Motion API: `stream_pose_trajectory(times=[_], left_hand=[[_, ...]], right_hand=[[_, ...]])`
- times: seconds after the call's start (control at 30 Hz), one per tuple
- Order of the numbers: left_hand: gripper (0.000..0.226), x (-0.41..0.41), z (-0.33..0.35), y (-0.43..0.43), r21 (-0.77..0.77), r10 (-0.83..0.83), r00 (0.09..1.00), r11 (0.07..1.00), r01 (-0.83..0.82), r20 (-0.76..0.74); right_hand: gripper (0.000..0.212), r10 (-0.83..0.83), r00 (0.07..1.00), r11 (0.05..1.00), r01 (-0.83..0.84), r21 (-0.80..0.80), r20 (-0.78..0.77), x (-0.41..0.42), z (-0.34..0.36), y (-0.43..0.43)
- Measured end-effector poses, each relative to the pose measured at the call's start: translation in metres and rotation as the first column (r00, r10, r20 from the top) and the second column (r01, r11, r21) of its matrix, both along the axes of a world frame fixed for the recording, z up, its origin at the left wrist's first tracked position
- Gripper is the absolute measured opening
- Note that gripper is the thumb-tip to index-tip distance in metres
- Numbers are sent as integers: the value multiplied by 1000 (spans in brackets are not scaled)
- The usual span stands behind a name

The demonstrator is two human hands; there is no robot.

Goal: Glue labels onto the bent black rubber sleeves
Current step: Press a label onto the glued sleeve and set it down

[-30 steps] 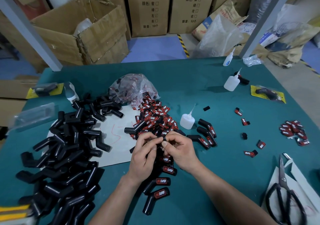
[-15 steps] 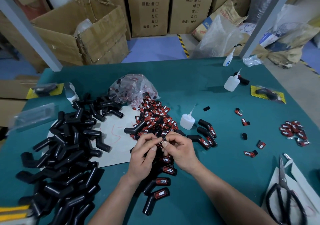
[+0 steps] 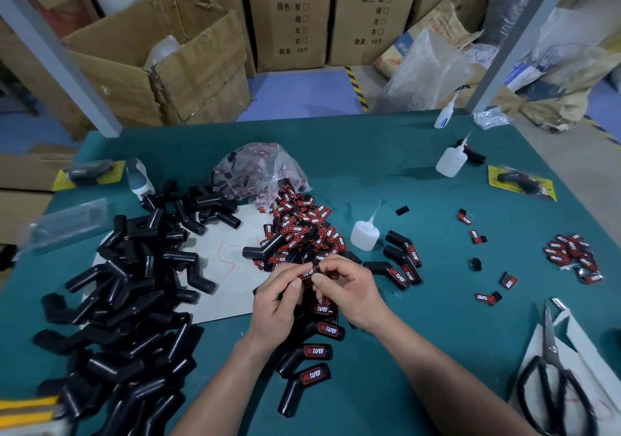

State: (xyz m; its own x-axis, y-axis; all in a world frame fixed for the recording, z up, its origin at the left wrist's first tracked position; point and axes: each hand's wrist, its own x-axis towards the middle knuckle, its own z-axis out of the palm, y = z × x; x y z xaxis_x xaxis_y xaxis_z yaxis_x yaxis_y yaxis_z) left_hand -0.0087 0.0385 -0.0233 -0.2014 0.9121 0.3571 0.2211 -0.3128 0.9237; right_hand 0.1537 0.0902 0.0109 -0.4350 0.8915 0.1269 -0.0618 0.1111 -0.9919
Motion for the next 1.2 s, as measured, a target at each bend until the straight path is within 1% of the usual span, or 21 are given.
stream_pose_trajectory(times=[0.1,0.17,0.2,0.3,0.4,0.5,0.57,0.63,0.67,0.73,0.8,0.83,0.93,1.03,1.13,1.2], left_hand=[[38,-1,-5,1,-19,13,1000,1000,-12,22],[37,-1,-7,2,-37,5,1000,999,-5,20],[37,-2,-8,2,-41,0,1000,999,0,4],[35,0,-8,1,-61,-5,998,998,1,-55],[30,3,-2,1,-68,-4,999,998,1,-48],[35,4,0,-1,-84,0,1000,997,-2,-21],[38,6,2,-3,-156,33,998,987,-24,57],[40,7,4,-4,-180,64,988,983,-38,142],[40,7,5,-5,-173,75,987,984,-50,143],[38,6,6,-5,-159,78,993,985,-63,90],[34,6,5,-4,-157,79,996,985,-70,51],[33,7,4,-4,-154,81,996,985,-73,42],[32,8,2,-6,-138,83,995,988,-75,50],[29,10,3,-6,-147,85,991,987,-69,107],[21,10,5,-6,-164,96,974,984,-62,205],[18,9,7,-5,-160,109,969,984,-74,220]], right_hand=[[14,33,999,997,-33,-72,6,2,2,3],[9,41,999,995,-39,-93,23,3,4,6],[7,39,998,996,-35,-84,47,4,5,8],[14,7,994,999,-3,-33,107,3,6,9],[15,-24,997,999,27,-41,74,2,3,7],[10,-33,999,995,36,-95,32,-1,2,5],[13,-29,1000,993,29,-119,2,-2,2,5],[10,-18,1000,988,15,-155,-18,-1,2,6],[11,-25,1000,985,22,-170,-18,0,2,7],[21,-53,999,979,50,-199,-8,-1,1,9],[26,-74,997,972,72,-223,-1,-3,1,8],[27,-78,997,972,78,-223,7,-4,1,7],[23,-93,996,975,94,-201,18,-5,1,6],[28,-109,994,980,112,-166,26,-6,5,5],[23,-98,995,986,102,-131,36,-8,8,1],[20,-76,996,989,81,-123,42,-7,8,0]])
